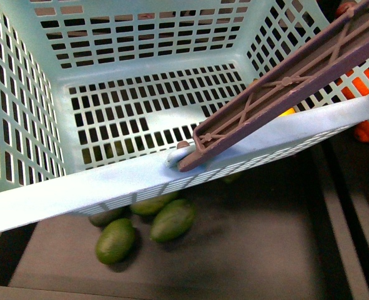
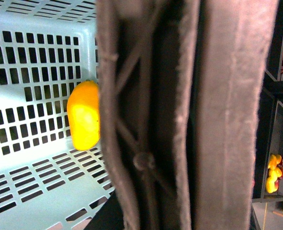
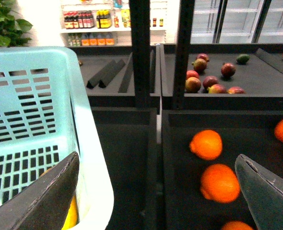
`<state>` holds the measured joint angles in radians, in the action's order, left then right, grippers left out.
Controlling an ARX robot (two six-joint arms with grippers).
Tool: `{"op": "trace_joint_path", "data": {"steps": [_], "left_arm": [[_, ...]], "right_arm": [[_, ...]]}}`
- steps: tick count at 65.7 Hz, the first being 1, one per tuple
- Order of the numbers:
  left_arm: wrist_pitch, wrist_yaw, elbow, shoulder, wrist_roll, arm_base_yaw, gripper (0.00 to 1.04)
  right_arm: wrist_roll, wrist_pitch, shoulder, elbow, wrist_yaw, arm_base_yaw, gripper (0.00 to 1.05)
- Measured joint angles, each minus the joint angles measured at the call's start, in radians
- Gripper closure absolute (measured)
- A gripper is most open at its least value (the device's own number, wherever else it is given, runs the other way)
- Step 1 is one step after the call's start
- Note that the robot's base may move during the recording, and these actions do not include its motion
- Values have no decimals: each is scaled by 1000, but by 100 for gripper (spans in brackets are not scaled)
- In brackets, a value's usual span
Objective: Pick mango and avocado into basket
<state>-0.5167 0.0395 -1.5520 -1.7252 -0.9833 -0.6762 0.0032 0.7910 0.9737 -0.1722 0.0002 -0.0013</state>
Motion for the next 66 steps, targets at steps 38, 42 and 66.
{"op": "trace_joint_path", "data": {"steps": [38,42,66], "left_arm": [[0,-1,0,0,0,0,91],[0,-2,0,0,0,0,91],[0,-24,0,0,17,14,91]], "right_arm": [[0,0,0,-2,0,0,9],[0,0,0,-2,0,0,9],[54,-198,-20,-57,136,22,9]]}}
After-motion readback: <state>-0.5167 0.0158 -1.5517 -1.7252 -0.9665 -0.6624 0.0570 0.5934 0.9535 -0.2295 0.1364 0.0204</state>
